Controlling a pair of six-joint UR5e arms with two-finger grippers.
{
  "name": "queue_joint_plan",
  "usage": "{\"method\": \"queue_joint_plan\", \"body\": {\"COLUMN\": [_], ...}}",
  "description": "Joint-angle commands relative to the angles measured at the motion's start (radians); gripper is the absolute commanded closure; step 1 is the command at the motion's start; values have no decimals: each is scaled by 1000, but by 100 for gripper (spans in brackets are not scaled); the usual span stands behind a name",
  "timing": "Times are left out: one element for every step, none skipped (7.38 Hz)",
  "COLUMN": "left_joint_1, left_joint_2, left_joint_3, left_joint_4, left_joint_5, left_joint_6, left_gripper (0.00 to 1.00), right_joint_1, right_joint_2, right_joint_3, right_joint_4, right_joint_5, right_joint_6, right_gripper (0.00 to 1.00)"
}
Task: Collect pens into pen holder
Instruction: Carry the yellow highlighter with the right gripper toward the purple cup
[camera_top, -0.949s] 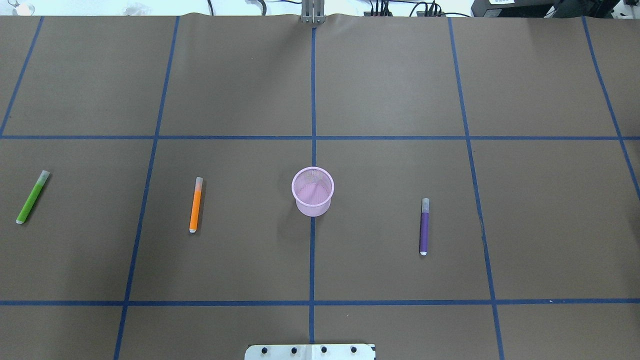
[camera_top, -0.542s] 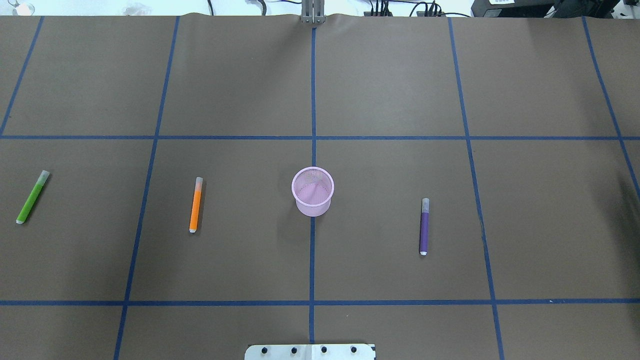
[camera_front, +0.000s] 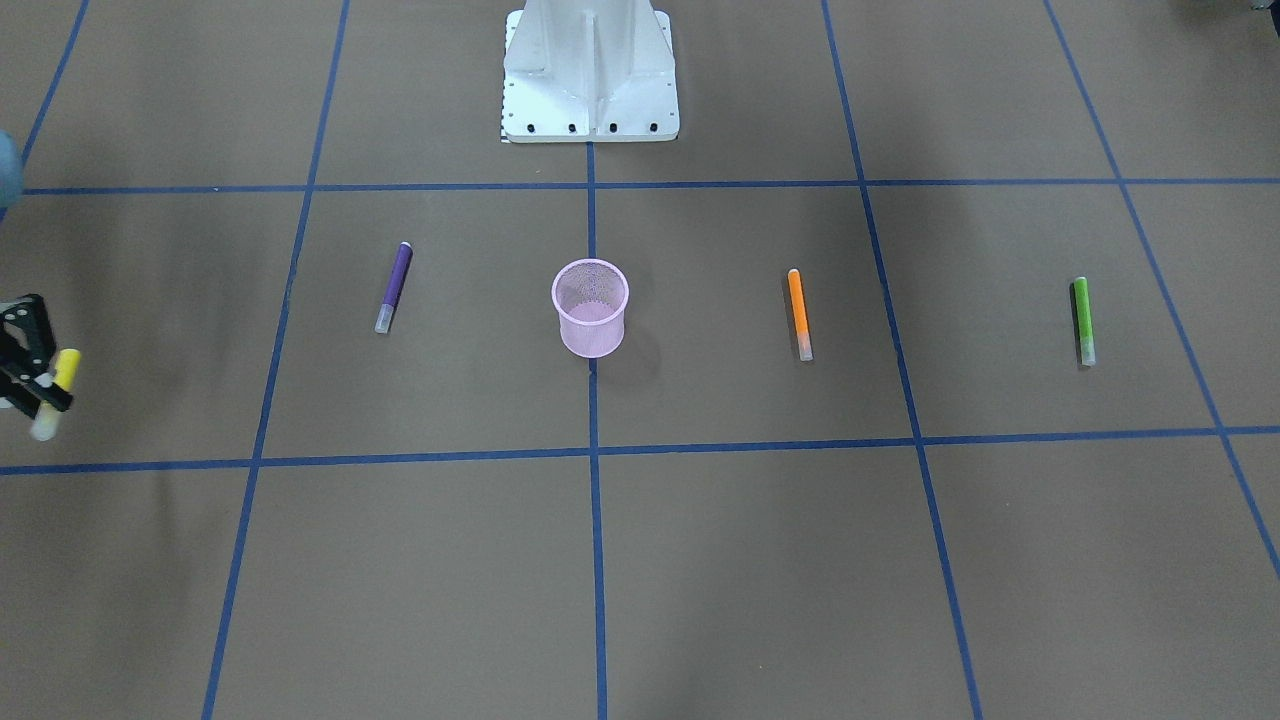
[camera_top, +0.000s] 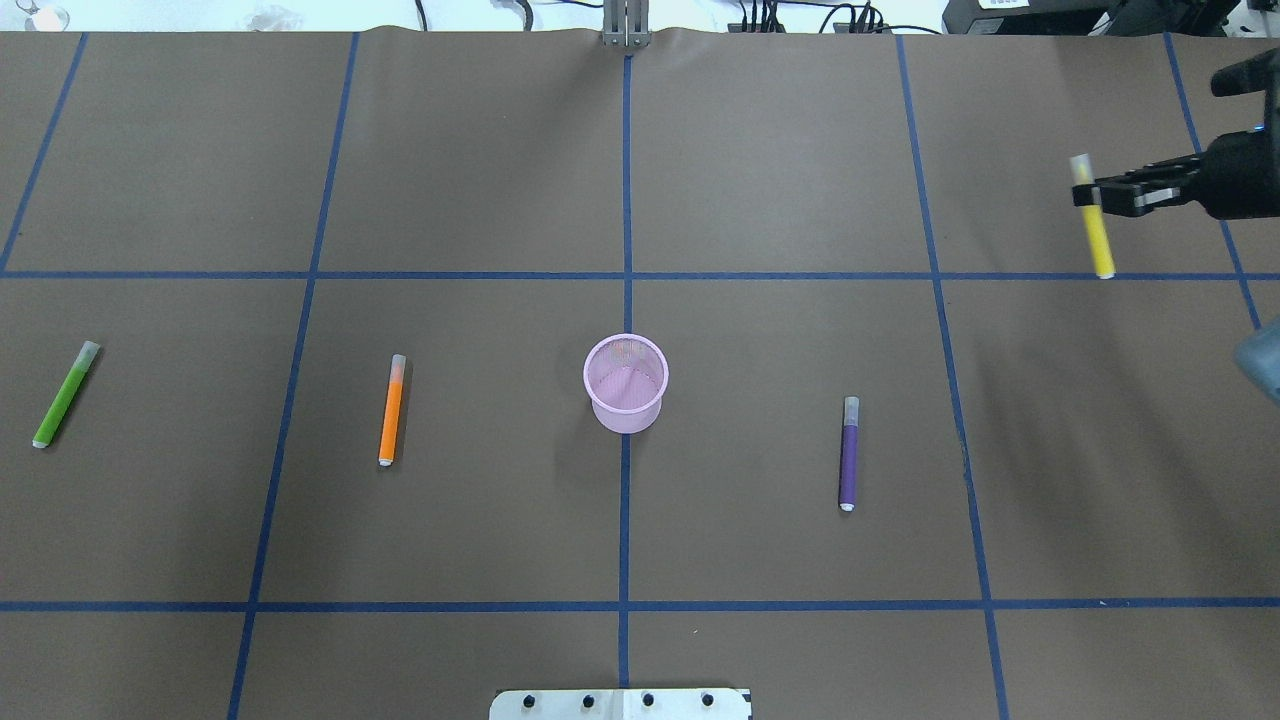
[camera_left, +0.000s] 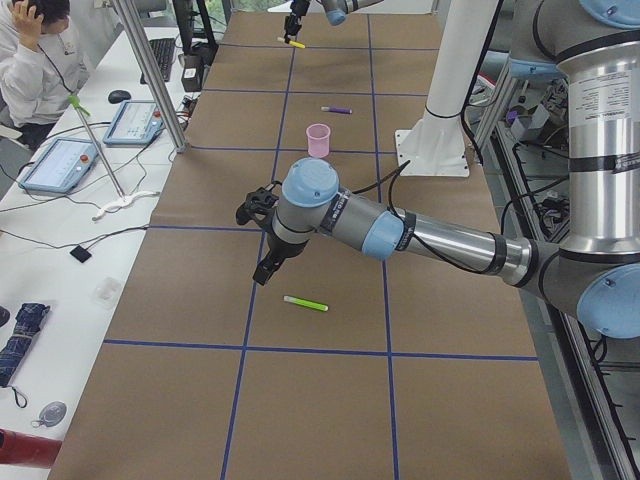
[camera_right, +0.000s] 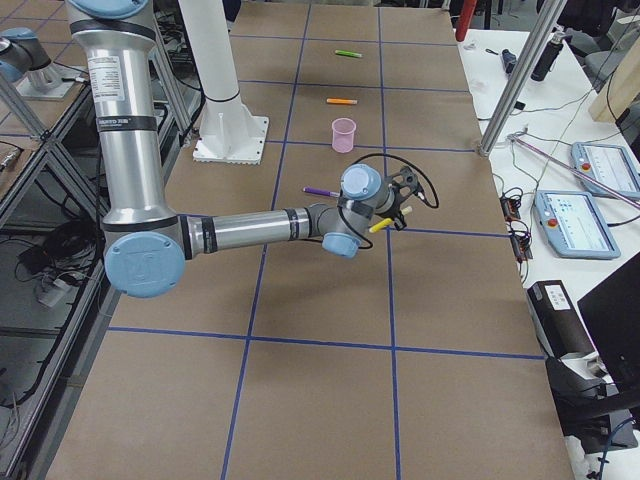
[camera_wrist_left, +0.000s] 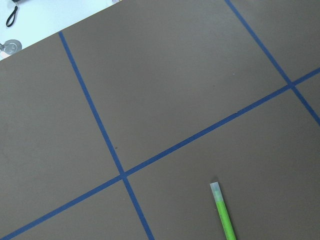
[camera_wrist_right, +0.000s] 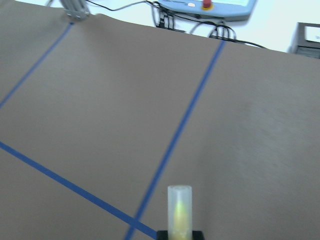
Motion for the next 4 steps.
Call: {"method": "queue_joint_plan", "body": {"left_joint_1": [17, 18, 26, 26], "left_joint_2": [1, 1, 1, 1], "left_joint_3": [0, 0, 0, 2], "left_joint_4": [-7, -7, -6, -6], "left_joint_5": [-13, -13, -13, -13], "left_joint_6": [-1, -1, -2, -1], "left_gripper": [0, 0, 0, 0], "right_joint_1": [-217, -351, -449, -546], "right_joint_2": [64, 76, 146, 223], "right_joint_3": [107, 144, 140, 139], "right_joint_4": [56, 50, 32, -22], "right_joint_5": [-274, -484, -624, -773], "right_joint_6": [167, 185, 208, 220], "right_gripper": [100, 100, 100, 100]}}
